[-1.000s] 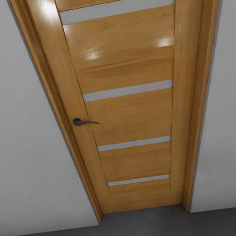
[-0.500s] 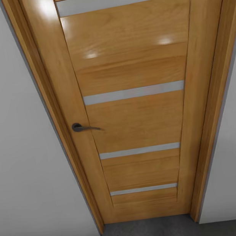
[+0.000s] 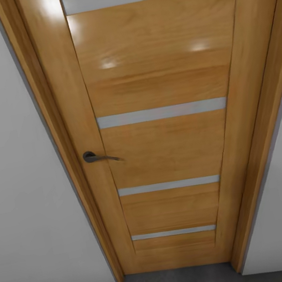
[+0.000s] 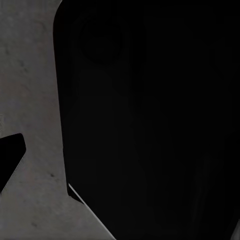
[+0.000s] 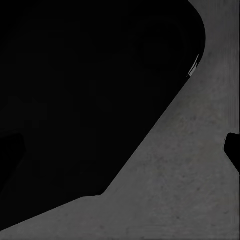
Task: Move the two storage containers from the living room to the garage. In the garage, place one container on the floor and stack the other container on top of it (either order is fine).
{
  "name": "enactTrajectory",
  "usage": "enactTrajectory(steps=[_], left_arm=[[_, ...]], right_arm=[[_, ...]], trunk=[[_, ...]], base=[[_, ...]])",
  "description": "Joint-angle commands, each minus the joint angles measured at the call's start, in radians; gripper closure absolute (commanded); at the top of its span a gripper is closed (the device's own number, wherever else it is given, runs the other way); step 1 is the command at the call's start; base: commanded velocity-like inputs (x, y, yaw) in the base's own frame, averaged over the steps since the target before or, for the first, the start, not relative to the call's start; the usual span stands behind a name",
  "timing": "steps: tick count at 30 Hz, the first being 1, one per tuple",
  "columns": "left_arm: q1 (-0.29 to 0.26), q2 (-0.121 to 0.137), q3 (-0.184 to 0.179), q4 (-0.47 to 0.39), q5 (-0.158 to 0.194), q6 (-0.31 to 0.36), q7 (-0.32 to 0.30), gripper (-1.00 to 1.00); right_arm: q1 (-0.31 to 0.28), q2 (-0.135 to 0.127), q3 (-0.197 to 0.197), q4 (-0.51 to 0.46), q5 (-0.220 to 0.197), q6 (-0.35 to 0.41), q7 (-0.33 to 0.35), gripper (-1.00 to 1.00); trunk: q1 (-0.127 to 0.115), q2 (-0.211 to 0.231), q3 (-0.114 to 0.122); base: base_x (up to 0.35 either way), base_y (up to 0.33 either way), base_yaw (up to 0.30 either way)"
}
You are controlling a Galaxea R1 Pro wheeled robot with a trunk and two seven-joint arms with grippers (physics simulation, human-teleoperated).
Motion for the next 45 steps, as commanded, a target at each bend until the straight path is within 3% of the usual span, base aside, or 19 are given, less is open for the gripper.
enactTrajectory(steps=[1,13,45], left_arm=[[0.0,0.0,0.001,0.0,0.001,0.0,0.0,-1.0],[0.0,0.0,0.001,0.0,0.001,-0.001,0.001,-1.0],[0.0,0.0,0.001,0.0,0.001,-0.002,0.0,-1.0]], right_arm=[[0.0,0.0,0.002,0.0,-0.001,0.0,0.0,-1.0],[0.0,0.0,0.002,0.0,-0.001,0.0,0.0,-1.0],[0.0,-0.001,0.004,0.0,-0.001,-0.029,0.002,-1.0]], trunk=[[0.001,0.0,-0.001],[0.001,0.0,-0.001],[0.001,0.0,-0.001]], base=[[0.314,0.0,0.0],[0.282,0.0,0.0],[0.007,0.0,0.0]])
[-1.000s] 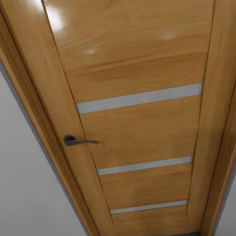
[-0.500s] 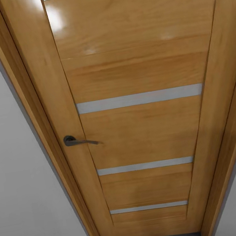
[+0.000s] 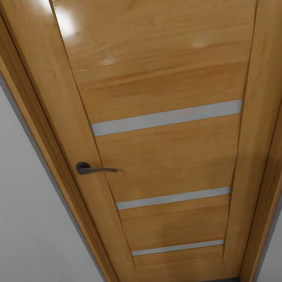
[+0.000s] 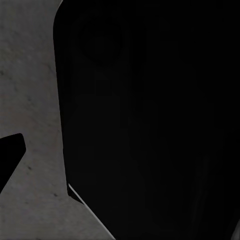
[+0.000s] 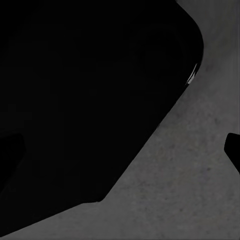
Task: Move the two storage containers from the living room to the garage. In the garage, place one container on the floor and stack the other container on top of it (either order is fine).
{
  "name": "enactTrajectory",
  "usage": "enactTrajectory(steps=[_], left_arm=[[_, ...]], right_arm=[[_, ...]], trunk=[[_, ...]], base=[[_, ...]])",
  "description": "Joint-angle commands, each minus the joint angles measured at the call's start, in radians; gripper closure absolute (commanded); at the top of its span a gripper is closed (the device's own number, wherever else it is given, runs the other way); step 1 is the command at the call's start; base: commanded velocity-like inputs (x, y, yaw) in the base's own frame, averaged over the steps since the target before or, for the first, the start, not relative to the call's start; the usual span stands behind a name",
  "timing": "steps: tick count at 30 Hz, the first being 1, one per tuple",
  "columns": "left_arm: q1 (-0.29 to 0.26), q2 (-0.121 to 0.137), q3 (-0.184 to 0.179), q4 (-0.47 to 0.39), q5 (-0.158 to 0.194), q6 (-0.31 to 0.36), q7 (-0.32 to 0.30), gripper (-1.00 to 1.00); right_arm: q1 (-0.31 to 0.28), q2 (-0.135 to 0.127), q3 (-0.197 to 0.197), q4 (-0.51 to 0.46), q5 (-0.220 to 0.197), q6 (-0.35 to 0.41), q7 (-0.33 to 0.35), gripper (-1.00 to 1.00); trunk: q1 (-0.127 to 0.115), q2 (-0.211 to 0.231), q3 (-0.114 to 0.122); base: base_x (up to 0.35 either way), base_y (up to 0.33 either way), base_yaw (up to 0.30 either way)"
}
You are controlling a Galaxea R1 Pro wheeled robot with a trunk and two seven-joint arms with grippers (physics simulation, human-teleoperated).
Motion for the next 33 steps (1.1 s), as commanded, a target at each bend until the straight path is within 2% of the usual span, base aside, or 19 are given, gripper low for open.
enactTrajectory(steps=[1,21,28,31,32,33], left_arm=[[0.0,0.0,0.001,0.0,0.001,-0.001,0.0,-1.0],[0.0,-0.001,-0.003,0.0,-0.006,0.001,0.0,-1.0],[0.0,-0.001,-0.006,0.0,-0.007,0.001,0.0,-1.0],[0.0,-0.002,-0.006,0.0,-0.007,0.001,0.0,-1.0],[0.0,-0.002,-0.006,0.0,-0.007,0.0,0.0,-1.0],[0.0,-0.002,-0.006,0.0,-0.007,0.0,0.0,-1.0]], right_arm=[[0.0,0.0,0.002,0.0,-0.001,-0.004,0.0,-1.0],[0.0,0.001,0.003,0.0,0.0,-0.016,-0.001,-1.0],[0.0,0.002,0.013,-0.008,0.016,-0.032,-0.005,-1.0],[0.0,0.0,0.015,-0.088,0.016,-0.031,-0.017,-1.0],[0.0,-0.001,0.015,-0.149,0.016,-0.028,-0.033,-1.0],[0.0,-0.003,0.015,-0.24,0.015,-0.025,-0.083,-1.0]], trunk=[[0.0,0.0,-0.001],[0.0,0.0,-0.001],[0.0,0.0,-0.001],[0.0,0.0,-0.001],[0.0,0.0,-0.001],[0.0,0.0,-0.001]], base=[[0.0,0.0,0.0],[0.0,0.0,0.0],[0.0,0.0,0.0],[0.0,0.0,0.0],[0.0,0.0,0.0],[0.0,0.0,0.0]])
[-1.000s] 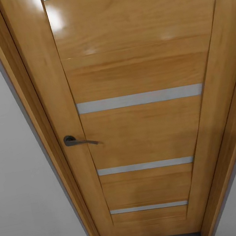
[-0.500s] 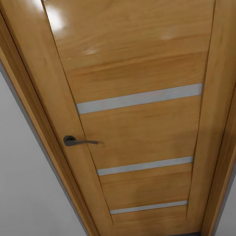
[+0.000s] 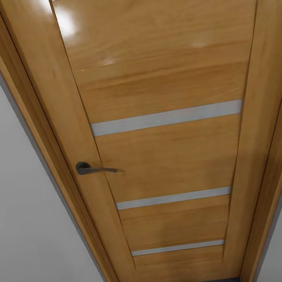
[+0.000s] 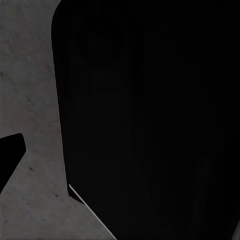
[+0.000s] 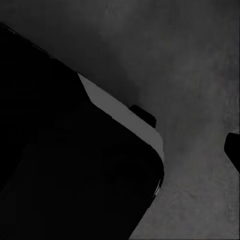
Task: Move the two storage containers from the living room to the garage. In the garage, place one container on the floor and stack the other container on top of it (either order is fine).
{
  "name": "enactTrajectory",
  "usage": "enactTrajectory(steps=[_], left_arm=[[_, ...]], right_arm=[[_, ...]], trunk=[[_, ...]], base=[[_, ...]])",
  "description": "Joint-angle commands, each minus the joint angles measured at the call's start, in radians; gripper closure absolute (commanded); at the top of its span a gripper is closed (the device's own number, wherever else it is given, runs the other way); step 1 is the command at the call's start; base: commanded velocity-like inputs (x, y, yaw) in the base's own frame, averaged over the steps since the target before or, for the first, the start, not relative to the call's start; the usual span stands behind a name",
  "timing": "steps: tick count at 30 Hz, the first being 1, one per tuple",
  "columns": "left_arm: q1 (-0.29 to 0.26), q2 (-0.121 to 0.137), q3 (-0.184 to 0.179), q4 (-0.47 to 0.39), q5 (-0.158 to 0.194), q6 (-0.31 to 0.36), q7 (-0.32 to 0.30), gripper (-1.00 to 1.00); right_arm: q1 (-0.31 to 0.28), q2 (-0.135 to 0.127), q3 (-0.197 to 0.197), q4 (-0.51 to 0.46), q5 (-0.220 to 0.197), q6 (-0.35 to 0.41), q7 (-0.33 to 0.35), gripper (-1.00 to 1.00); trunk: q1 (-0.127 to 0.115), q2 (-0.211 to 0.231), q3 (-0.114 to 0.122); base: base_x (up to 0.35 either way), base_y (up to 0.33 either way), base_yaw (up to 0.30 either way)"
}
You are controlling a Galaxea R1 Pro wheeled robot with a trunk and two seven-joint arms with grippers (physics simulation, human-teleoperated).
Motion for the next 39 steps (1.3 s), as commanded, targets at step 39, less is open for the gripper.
enactTrajectory(steps=[39], left_arm=[[0.0,0.0,-0.002,-0.001,0.0,0.0,0.0,-1.0]], right_arm=[[0.0,-0.046,-0.026,-1.261,0.276,0.587,-0.288,-1.0]], trunk=[[0.0,0.0,-0.001]], base=[[0.0,0.0,0.0]])
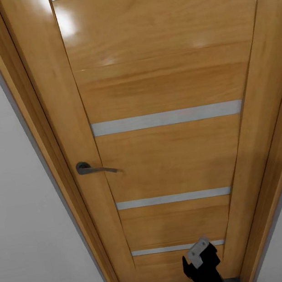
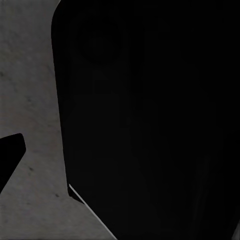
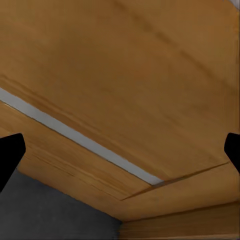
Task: Move the two storage containers from the living room to the garage. In the garage, place one container on the floor and stack the other container on top of it (either order is fine).
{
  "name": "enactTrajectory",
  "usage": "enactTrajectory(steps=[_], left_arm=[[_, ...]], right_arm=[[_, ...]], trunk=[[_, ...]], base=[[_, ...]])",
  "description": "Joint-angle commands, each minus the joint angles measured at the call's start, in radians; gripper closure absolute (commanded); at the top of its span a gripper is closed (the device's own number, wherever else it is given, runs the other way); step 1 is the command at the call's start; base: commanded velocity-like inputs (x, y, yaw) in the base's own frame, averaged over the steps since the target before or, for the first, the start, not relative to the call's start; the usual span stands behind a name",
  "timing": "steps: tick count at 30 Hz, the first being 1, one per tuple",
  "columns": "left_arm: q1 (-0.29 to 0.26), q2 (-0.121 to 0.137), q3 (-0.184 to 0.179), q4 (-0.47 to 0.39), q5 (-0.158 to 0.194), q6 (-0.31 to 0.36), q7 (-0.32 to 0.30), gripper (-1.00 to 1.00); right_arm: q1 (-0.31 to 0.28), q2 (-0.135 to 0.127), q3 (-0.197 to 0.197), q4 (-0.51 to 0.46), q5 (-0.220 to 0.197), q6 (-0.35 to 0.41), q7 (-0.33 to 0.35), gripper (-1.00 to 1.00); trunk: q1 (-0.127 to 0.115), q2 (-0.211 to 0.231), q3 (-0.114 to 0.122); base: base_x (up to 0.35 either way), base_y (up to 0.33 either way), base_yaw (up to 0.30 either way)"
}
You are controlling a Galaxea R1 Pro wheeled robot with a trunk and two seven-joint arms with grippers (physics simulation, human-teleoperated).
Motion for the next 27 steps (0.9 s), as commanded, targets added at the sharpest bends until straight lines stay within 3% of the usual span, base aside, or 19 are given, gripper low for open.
enactTrajectory(steps=[1,12,27], left_arm=[[0.0,0.0,0.0,0.0,0.0,0.0,0.0,-1.0],[0.0,0.0,0.001,0.0,0.0,-0.001,0.0,-1.0],[0.0,0.0,0.001,0.0,0.0,-0.001,0.0,-1.0]], right_arm=[[-0.002,0.0,0.0,-0.007,0.008,0.01,-0.002,-1.0],[-0.227,0.001,-0.022,-0.024,0.006,0.125,-0.003,-1.0],[-0.34,0.0,-0.05,-0.007,0.0,0.15,-0.001,-1.0]], trunk=[[0.0,0.0,-0.001],[0.0,0.0,-0.001],[0.0,0.0,-0.001]], base=[[0.0,0.0,0.0],[0.0,0.0,0.0],[0.0,0.0,0.0]])
